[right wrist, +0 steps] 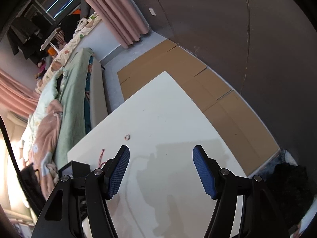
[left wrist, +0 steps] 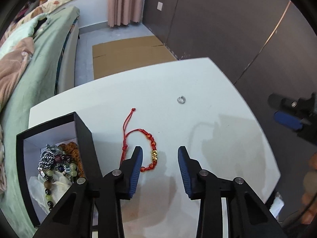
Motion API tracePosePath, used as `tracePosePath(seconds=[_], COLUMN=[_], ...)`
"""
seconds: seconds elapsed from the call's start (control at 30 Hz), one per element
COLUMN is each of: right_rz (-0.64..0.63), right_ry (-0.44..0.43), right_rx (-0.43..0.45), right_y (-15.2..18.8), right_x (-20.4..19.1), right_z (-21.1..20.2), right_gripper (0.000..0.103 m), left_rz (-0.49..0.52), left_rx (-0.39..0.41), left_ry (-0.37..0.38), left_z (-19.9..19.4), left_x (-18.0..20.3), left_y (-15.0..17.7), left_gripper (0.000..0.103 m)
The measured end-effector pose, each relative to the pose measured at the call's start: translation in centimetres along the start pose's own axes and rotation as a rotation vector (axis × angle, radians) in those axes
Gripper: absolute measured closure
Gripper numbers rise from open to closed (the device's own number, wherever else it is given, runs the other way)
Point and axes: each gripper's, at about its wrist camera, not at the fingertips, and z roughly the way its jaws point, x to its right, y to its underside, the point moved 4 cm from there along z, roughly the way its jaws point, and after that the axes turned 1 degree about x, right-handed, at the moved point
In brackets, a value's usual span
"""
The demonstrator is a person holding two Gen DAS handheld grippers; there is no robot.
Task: Organize jewelry
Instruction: 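Reach the left gripper to the red string bracelet and grasp it, then carry the red bracelet into the box with the left gripper while the right gripper grasps the silver ring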
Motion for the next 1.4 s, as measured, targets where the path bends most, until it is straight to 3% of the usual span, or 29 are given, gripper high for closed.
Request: tracePosePath(seconds=[0.2,0.33,0.37,0.47,0.5,0.53,0.63,0.97,1.27,1.4], right_rz=[-0.027,-0.038,-0.039,-0.042,-0.043,-0.046,-0.052,-0.046,-0.102,-0.142], right_ry=[-0.007,-0.012,-0.012,-0.004,-0.002,0.001,0.003,-0.052,-0.091,-0.051], right_rx=[-0.01,-0.02,-0.022,-0.026,-0.028,-0.03,-0.032,-0.077,-0.125,-0.14], right_y=[-0.2,0.0,0.0,0.2,0.2,0.3,0.5,0.5,0.4,0.1], right_x=[-0.6,-0.8,-0.8,-0.9,-0.9,-0.9,-1.1,-2.7,-6.6,-7.8], right_z=[0.3,0.4,0.4,0.6,0.7,0.8,1.1,4.1,7.4,9.2], right_gripper=[0.036,0.036,0.036,0.036,0.036,0.036,0.036,0.037,0.058,0.066], left_rz=[0.036,0.044,0.039,0.068,0.063,0.057,0.019,-0.077,-0.145,-0.177], left_rx=[-0.023,-0.046,-0.054,-0.044,-0.039,-0.035,-0.039,0.121,0.216,0.246], left_ry=[-0.008,-0.045,-0.048,-0.092,-0.09,-0.089,-0.02,0.064,0.109,0.114], left_z=[1.2,2.1,2.4,3.0,3.0,3.0,2.8,-3.0,-6.9,-8.7], left_x=[1.0,1.1,1.1,1.3,1.3,1.1,0.4,-2.6,-5.2,-6.9], left_y=[0.5,1.0,1.0,1.1,0.9,0.8,0.8,-1.4,-3.0,-2.8], left_gripper=[0.072,0.073,0.079,0.08,0.082,0.097,0.097,0.097,0.097,0.097])
